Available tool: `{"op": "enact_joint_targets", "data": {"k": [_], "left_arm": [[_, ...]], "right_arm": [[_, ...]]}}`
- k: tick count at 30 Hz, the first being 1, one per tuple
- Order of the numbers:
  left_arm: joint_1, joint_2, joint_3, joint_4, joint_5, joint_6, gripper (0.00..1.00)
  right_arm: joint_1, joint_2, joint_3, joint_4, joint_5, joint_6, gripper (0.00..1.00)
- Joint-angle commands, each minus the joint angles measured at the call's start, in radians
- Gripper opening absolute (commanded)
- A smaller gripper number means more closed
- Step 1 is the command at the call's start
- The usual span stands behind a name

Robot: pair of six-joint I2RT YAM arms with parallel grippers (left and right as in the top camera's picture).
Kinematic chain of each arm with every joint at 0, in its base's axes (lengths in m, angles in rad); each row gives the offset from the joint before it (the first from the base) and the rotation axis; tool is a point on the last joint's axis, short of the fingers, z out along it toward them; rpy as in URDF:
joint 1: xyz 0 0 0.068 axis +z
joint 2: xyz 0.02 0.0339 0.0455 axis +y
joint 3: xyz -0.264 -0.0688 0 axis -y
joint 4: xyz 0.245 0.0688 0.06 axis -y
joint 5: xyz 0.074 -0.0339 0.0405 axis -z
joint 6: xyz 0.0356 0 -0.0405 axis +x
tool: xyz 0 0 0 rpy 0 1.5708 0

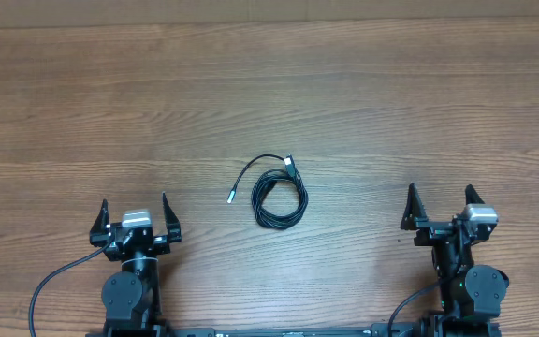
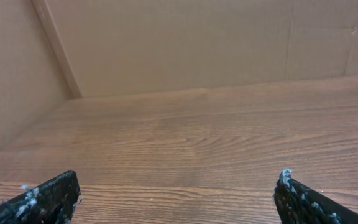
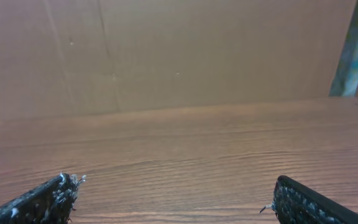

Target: Untangle cables

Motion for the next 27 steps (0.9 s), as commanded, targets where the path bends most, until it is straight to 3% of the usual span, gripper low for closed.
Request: {"op": "enact_joint_targets", "data": {"k": [1, 4, 8, 12, 19, 23, 27], "left_arm": [[0.004, -0.008, -0.002, 0.045, 0.024, 0.025, 1.00], [0.004, -0.008, 0.026, 0.108, 0.092, 0.015, 1.00], [0.004, -0.008, 0.107, 0.074, 0.079, -0.114, 1.00], [0.004, -0.006, 0.218, -0.026, 0.131, -0.197, 1.00], [0.004, 0.037, 0.424, -0.114, 0.197, -0.221, 1.00], [0.004, 0.132, 0.582, -0.236, 0.214, -0.315, 1.00], [0.004, 0.272, 0.696, -0.248, 0.360, -0.351, 1.00]], "right_arm": [[-0.004, -0.008, -0.010, 0.042, -0.056, -0.001, 1.00], [-0.004, -0.008, 0.013, 0.107, -0.123, 0.000, 1.00], [-0.004, -0.008, 0.110, 0.083, -0.140, 0.029, 1.00], [-0.004, 0.006, 0.257, -0.060, -0.125, 0.029, 1.00], [-0.004, 0.134, 0.554, -0.303, -0.122, 0.029, 1.00], [-0.004, 0.251, 0.774, -0.513, -0.126, 0.030, 1.00], [-0.004, 0.357, 0.965, -0.708, -0.212, 0.034, 1.00]]}}
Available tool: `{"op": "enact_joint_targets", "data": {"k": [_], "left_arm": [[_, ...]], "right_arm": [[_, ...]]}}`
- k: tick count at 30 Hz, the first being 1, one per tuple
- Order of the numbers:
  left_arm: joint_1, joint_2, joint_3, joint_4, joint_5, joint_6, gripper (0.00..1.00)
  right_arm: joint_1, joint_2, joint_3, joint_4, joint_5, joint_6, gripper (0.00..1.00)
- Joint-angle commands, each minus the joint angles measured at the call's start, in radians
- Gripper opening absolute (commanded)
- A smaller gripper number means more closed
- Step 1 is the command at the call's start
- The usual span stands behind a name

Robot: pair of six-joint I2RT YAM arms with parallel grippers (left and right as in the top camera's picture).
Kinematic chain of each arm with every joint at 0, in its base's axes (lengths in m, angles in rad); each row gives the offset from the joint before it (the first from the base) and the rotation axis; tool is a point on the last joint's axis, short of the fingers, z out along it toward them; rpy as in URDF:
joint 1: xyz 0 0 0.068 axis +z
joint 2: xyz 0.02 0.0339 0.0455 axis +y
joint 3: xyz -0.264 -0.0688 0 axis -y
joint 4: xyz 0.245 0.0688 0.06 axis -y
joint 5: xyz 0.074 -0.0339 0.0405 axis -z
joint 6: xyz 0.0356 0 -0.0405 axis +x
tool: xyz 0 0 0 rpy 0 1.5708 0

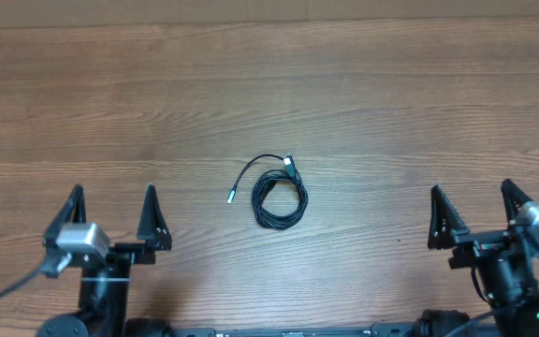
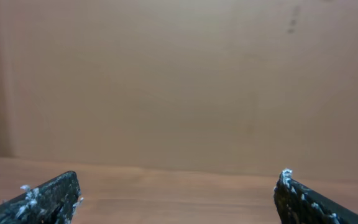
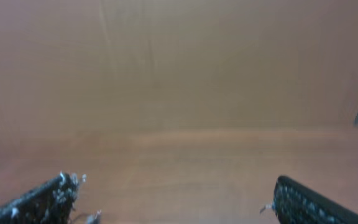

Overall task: Untangle cables
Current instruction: 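Move the left gripper over the coiled black cable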

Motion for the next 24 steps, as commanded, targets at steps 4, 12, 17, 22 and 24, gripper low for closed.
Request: {"op": "enact_joint_targets", "data": {"k": [4, 12, 17, 22, 24], "left_arm": [[0.004, 0.220, 0.201, -0.079, 0.367, -0.072, 1.00], [0.004, 0.284, 0.309, -0.172, 0.833, -0.071, 0.99], [0.004, 0.284, 0.309, -0.284, 0.836, -0.075, 1.00], [0.004, 0.284, 0.309, -0.478, 0.867, -0.075, 1.00], [0.004, 0.284, 0.309, -0.497, 0.883, -0.075, 0.97]], "right_arm": [[-0.003, 0.155, 0.300, -0.326, -0.180, 0.010, 1.00], [-0.003, 0.235, 0.523, -0.723, -0.414, 0.009, 1.00], [-0.003, 0.235, 0.533, -0.712, -0.569, 0.010, 1.00], [-0.003, 0.235, 0.533, -0.706, -0.642, 0.010, 1.00], [-0.003, 0.235, 0.533, -0.690, -0.647, 0.010, 1.00]]}}
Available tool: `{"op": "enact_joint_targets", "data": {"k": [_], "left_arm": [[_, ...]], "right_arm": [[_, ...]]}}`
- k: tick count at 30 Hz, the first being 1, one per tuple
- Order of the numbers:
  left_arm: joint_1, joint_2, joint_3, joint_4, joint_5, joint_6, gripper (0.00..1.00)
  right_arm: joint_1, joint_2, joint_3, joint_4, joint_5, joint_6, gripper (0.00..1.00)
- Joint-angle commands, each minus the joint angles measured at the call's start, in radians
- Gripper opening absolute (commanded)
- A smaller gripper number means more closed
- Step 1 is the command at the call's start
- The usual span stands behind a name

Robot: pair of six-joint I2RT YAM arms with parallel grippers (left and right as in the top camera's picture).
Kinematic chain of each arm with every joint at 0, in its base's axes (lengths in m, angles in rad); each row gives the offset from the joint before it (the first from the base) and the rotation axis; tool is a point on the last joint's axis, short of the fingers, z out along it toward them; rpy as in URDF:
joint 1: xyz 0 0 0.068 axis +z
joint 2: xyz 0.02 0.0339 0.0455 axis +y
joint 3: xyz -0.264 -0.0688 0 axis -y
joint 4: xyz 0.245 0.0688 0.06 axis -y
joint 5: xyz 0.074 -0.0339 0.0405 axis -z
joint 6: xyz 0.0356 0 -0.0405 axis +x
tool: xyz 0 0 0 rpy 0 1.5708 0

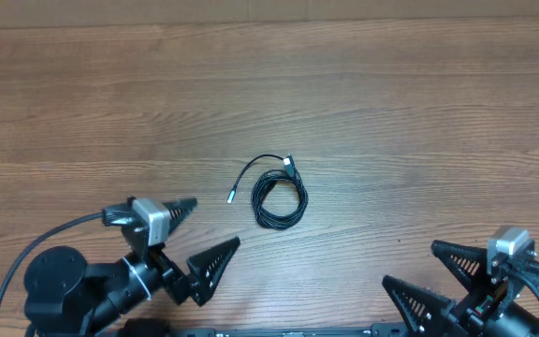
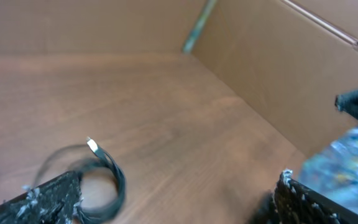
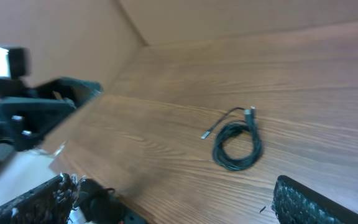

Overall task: Untangle cables
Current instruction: 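Move the left gripper over the coiled black cable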

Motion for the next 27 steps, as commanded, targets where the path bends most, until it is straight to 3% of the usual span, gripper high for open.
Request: {"op": "enact_joint_targets", "data": {"k": [1, 2, 3, 5, 6, 12, 27], "left_arm": [[0.004, -0.002, 0.015, -0.021, 0.064, -0.006, 0.79], [0.004, -0.002, 0.015, -0.020, 0.053, -0.006, 0.67], [0.004, -0.001, 0.015, -0.020, 0.053, -0.006, 0.70], [0.004, 0.001, 0.012, -0.031, 0.036, -0.006, 0.95], [0.004, 0.002, 0.007, -0.042, 0.009, -0.006, 1.00], [0.004, 0.014, -0.027, -0.087, -0.185, -0.007, 1.00], [0.003, 0.324, -0.029, -0.088, -0.230, -0.052, 0.99]], "right_arm": [[-0.004, 0.005, 0.019, 0.029, -0.072, 0.004, 1.00], [-0.004, 0.005, 0.019, 0.053, -0.071, 0.004, 1.00], [-0.004, 0.005, 0.019, 0.066, -0.070, 0.004, 1.00], [-0.004, 0.005, 0.019, 0.085, -0.071, 0.004, 1.00], [-0.004, 0.005, 0.019, 0.098, -0.071, 0.005, 1.00], [-0.004, 0.005, 0.019, 0.186, -0.066, 0.117, 1.00], [-0.004, 0.005, 0.018, 0.166, 0.109, 0.139, 1.00]]}}
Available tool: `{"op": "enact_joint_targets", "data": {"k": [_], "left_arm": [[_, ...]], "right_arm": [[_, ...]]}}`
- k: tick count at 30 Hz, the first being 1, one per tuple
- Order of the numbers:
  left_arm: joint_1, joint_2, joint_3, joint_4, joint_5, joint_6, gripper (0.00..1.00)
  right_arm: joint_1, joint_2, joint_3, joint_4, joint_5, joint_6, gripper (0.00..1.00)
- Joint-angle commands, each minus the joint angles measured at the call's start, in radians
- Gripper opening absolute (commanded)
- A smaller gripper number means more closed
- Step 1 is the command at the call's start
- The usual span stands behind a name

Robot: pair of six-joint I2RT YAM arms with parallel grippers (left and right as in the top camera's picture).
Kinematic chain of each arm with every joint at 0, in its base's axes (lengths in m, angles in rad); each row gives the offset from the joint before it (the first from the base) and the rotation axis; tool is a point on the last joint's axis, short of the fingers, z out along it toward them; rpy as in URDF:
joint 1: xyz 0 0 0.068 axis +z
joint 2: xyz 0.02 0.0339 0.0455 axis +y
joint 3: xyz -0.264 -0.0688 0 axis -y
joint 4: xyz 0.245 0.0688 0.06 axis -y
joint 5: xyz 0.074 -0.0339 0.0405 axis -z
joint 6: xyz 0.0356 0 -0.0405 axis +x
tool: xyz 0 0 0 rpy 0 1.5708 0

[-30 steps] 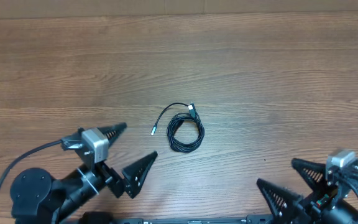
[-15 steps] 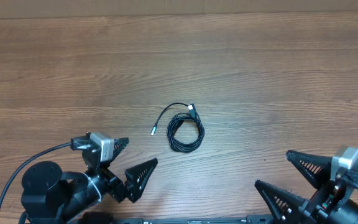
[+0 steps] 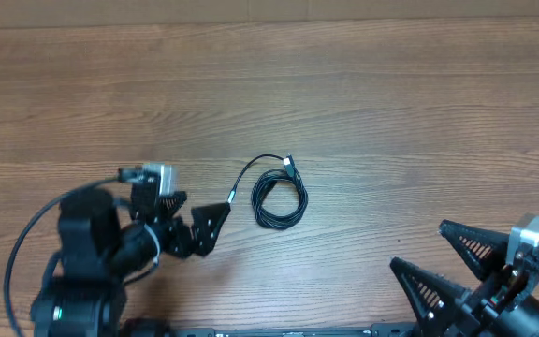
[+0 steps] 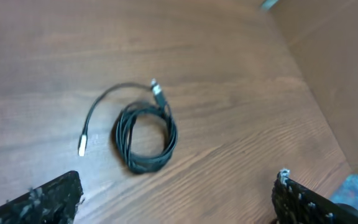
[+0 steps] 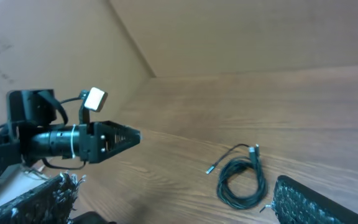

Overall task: Untangle cables
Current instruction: 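Move the left gripper over the coiled black cable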

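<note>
A black cable lies on the wooden table (image 3: 363, 103), wound in a small coil (image 3: 280, 198) with a silver connector (image 3: 231, 195) on a loose end to its left and a black plug (image 3: 290, 165) at its top. The coil (image 4: 145, 140) also shows in the left wrist view and the coil (image 5: 241, 180) in the right wrist view. My left gripper (image 3: 202, 213) is open just left of the coil, pointing at it. My right gripper (image 3: 417, 245) is open at the near right, well away from the cable. Both hold nothing.
Brown cardboard walls (image 5: 241, 37) stand round the table. My left arm (image 5: 73, 140) with its camera shows in the right wrist view, left of the coil. A black lead (image 3: 21, 234) hangs from the left arm at the near left.
My left gripper has moved up and to the right, closer to the coil's left side. The right gripper has shifted a little to the right. The cable lies as before.
Both grippers stood open at the near edge, pointing at the far wall, left and right of the coiled cable. Then both arms had drawn back and turned. Later each pointed inward at the cable, and now the left one is close beside it. The cable has not moved.
</note>
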Motion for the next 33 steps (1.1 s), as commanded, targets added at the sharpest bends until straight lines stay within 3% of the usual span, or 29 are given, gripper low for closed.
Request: {"op": "enact_joint_targets", "data": {"k": [1, 11, 20, 25, 30, 33], "left_arm": [[0.003, 0.096, -0.010, 0.001, -0.011, -0.043, 0.99], [-0.150, 0.384, -0.010, 0.078, -0.019, -0.041, 1.00], [-0.289, 0.590, -0.010, 0.132, -0.247, -0.099, 1.00], [-0.290, 0.664, -0.010, 0.147, -0.261, -0.136, 1.00], [-0.291, 0.713, -0.010, 0.175, -0.261, -0.135, 0.83], [-0.291, 0.734, -0.010, 0.186, -0.260, -0.154, 0.84]], "right_arm": [[-0.004, 0.005, 0.018, -0.026, 0.106, 0.027, 1.00], [-0.004, 0.006, -0.009, -0.075, 0.142, 0.031, 1.00], [-0.004, 0.006, -0.009, -0.136, 0.148, 0.029, 1.00], [-0.004, 0.006, -0.009, -0.162, 0.154, 0.025, 1.00], [-0.004, 0.006, -0.009, -0.172, 0.154, 0.025, 0.96], [-0.004, 0.006, -0.009, -0.189, 0.154, 0.025, 0.97]]}}
